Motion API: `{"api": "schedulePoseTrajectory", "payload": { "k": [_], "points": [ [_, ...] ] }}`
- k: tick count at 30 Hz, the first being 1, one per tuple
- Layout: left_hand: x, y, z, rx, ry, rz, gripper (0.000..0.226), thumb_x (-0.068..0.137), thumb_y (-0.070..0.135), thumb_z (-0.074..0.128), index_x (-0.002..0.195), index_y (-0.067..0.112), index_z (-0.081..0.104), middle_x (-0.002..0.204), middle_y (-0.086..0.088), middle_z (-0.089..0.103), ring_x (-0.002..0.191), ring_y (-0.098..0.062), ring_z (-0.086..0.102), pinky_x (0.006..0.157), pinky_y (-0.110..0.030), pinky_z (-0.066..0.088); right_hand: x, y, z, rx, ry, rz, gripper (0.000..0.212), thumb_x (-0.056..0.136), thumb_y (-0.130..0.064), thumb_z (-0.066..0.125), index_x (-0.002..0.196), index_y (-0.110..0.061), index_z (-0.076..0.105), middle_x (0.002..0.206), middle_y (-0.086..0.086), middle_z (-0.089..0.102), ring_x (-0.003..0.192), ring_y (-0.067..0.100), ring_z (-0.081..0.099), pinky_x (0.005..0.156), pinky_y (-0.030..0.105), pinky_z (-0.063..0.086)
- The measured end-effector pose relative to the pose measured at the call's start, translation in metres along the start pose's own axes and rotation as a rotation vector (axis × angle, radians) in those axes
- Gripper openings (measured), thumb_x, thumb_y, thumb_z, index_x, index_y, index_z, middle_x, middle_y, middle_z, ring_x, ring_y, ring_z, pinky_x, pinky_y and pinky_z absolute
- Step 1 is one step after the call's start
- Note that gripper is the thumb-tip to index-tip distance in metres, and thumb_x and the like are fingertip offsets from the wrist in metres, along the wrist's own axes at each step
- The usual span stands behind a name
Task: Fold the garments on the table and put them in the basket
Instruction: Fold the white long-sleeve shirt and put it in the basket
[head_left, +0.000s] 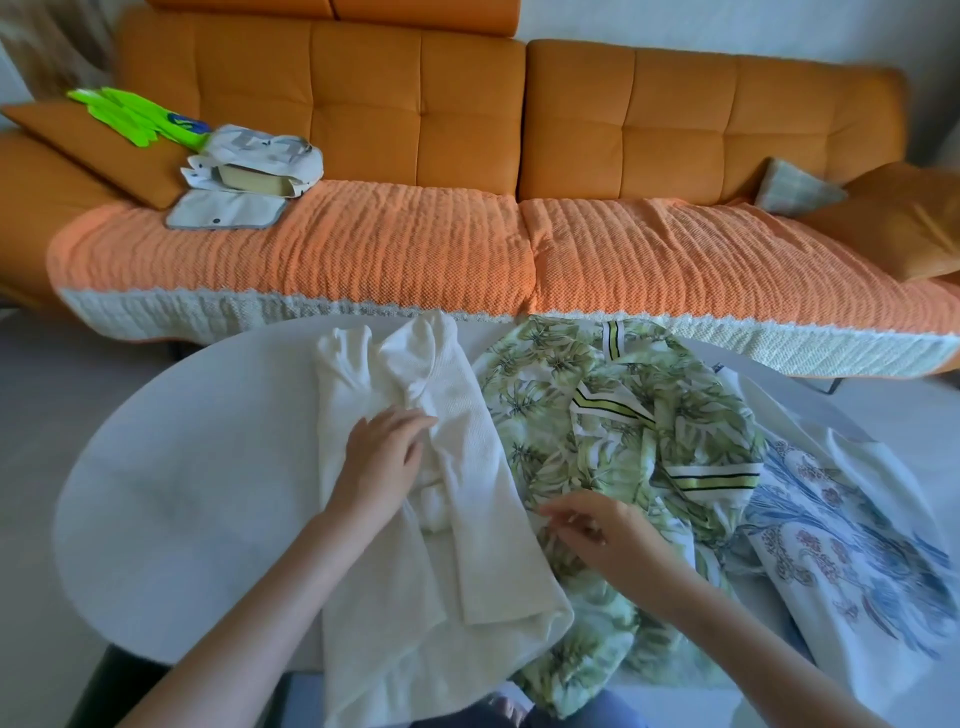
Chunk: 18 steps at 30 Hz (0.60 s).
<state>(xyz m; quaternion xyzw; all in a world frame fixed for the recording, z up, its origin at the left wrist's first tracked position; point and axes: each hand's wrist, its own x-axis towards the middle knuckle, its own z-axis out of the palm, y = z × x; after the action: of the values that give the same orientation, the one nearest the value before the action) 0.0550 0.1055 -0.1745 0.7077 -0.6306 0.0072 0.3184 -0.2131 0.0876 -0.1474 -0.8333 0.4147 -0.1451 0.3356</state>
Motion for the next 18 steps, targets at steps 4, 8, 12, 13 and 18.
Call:
{"api": "schedulePoseTrajectory", "payload": {
  "k": [4,8,12,13,18],
  "points": [
    [-0.042,0.042,-0.012,-0.116,-0.231,0.023,0.019,0.085,0.012,0.064,0.099,0.024,0.070,0.103,0.008,0.062,0.096,-0.012,0.057,0.088,-0.026,0.042,-0.012,-0.002,0.002,0.010,-0.104,-0.001,0.022,0.092,-0.020,0.058,0.112,-0.022,0.066,0.093,-0.008,0.068,0.076,0.006,0.064,0.074,0.019,0.054],
    [-0.087,0.068,-0.016,-0.263,-0.191,-0.254,0.022,0.088,0.032,0.062,0.109,0.026,0.060,0.106,0.012,0.047,0.084,-0.006,0.055,0.077,-0.016,0.042,-0.021,-0.009,0.004,-0.001,-0.116,0.001,0.028,0.087,-0.029,0.065,0.114,-0.024,0.064,0.092,-0.010,0.063,0.076,0.000,0.059,0.072,0.009,0.048],
    [-0.102,0.091,-0.015,-0.209,-0.243,-0.441,0.042,0.090,0.039,0.056,0.126,0.026,0.038,0.111,0.001,0.054,0.091,-0.017,0.060,0.071,-0.024,0.044,-0.031,-0.006,0.008,-0.109,-0.165,-0.057,0.046,0.076,-0.038,0.073,0.119,-0.026,0.060,0.103,-0.008,0.052,0.080,0.003,0.054,0.073,0.008,0.043],
    [-0.103,0.096,-0.014,-0.207,-0.266,-0.473,0.045,0.091,0.038,0.056,0.128,0.023,0.035,0.108,-0.002,0.058,0.092,-0.019,0.060,0.070,-0.024,0.042,-0.033,-0.005,0.009,-0.135,-0.178,-0.078,0.045,0.077,-0.035,0.074,0.119,-0.025,0.060,0.103,-0.009,0.048,0.079,0.001,0.051,0.073,0.010,0.042],
    [-0.102,0.109,-0.012,-0.274,-0.317,-0.558,0.046,0.091,0.022,0.058,0.128,0.016,0.031,0.091,-0.004,0.061,0.078,-0.020,0.060,0.059,-0.025,0.041,-0.042,-0.002,0.013,-0.225,-0.037,-0.175,0.020,0.086,-0.022,0.063,0.105,-0.022,0.069,0.094,-0.009,0.048,0.073,-0.004,0.045,0.072,0.029,0.049]
  ]
}}
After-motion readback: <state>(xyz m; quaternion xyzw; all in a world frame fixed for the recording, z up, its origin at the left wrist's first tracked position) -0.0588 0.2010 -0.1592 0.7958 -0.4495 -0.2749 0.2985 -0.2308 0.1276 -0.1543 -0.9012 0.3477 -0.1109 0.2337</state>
